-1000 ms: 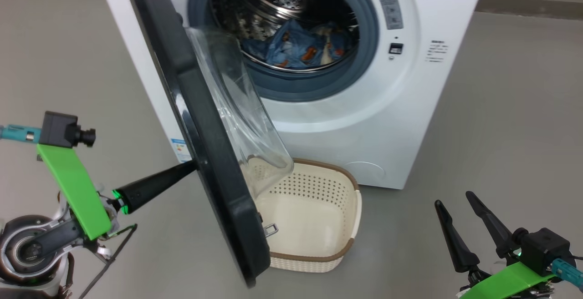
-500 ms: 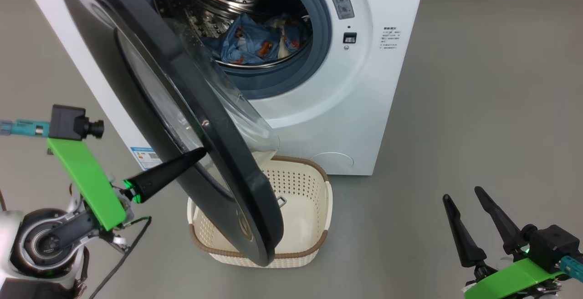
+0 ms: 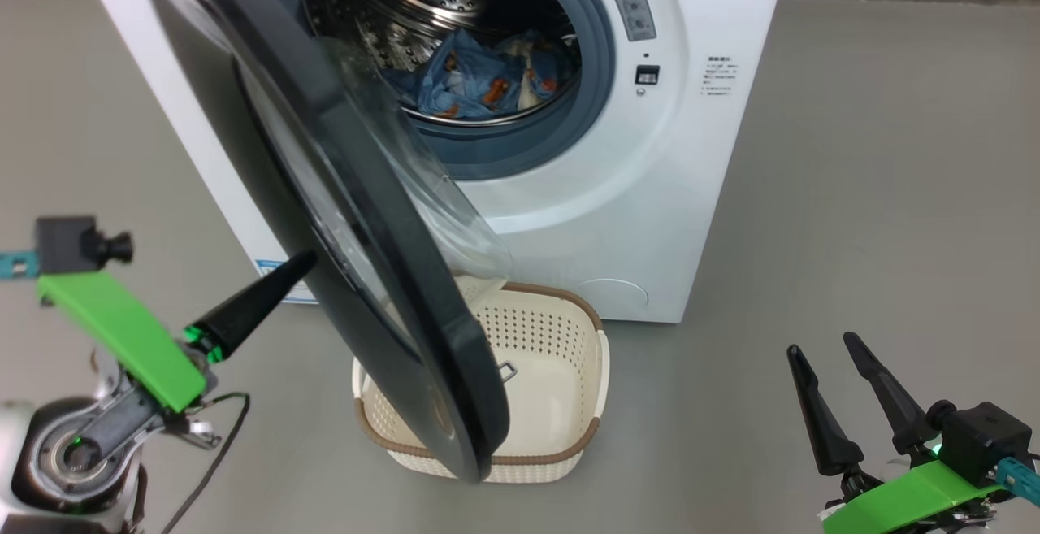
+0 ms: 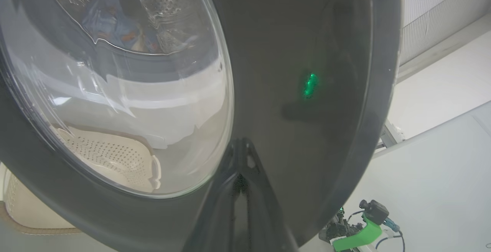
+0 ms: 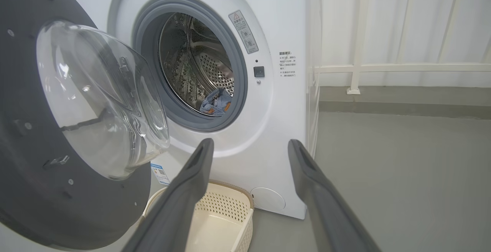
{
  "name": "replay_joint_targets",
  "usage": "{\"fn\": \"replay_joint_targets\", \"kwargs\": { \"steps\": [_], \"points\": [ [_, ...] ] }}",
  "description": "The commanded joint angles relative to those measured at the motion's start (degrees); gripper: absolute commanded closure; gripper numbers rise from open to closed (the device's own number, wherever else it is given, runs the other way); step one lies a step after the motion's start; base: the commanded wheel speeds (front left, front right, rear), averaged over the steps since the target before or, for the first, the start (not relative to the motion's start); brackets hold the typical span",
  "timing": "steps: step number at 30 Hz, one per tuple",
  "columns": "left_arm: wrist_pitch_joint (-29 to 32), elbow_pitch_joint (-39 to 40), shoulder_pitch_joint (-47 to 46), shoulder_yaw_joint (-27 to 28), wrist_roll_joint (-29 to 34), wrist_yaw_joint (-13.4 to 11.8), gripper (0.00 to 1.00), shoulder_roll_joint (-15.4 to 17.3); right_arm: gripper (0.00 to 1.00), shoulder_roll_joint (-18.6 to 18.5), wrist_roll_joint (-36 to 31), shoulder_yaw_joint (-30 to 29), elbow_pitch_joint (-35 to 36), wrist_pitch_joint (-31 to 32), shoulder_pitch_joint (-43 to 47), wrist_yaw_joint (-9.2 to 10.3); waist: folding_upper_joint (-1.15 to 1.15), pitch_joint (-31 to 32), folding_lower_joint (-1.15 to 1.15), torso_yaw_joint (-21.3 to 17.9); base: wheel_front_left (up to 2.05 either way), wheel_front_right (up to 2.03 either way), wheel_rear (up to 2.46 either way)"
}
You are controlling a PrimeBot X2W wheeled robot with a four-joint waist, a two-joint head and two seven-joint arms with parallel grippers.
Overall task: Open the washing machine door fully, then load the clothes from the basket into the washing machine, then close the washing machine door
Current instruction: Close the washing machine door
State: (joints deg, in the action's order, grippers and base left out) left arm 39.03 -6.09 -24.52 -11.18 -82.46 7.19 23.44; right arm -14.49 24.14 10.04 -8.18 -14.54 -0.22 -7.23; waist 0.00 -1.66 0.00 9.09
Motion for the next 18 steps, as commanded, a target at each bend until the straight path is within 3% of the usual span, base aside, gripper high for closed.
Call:
{"fn": "replay_joint_targets", "kwargs": {
  "steps": [1, 18],
  "points": [
    [-2.4, 0.2, -0.4, 3.0, 1.2, 0.3, 0.00, 2.6, 0.00, -0.7, -0.8, 0.9, 1.2, -0.5, 0.0, -0.25, 0.00, 0.6, 0.00, 0.7, 0.00, 0.00, 0.00],
    [-30.7, -9.2, 8.9, 4.5, 9.8, 0.3, 0.00, 5.1, 0.00, -0.6, -0.8, 0.5, 1.1, -0.5, 1.2, -0.25, 0.00, 2.2, 0.00, 2.2, 0.00, 0.00, 0.00]
  ]
}}
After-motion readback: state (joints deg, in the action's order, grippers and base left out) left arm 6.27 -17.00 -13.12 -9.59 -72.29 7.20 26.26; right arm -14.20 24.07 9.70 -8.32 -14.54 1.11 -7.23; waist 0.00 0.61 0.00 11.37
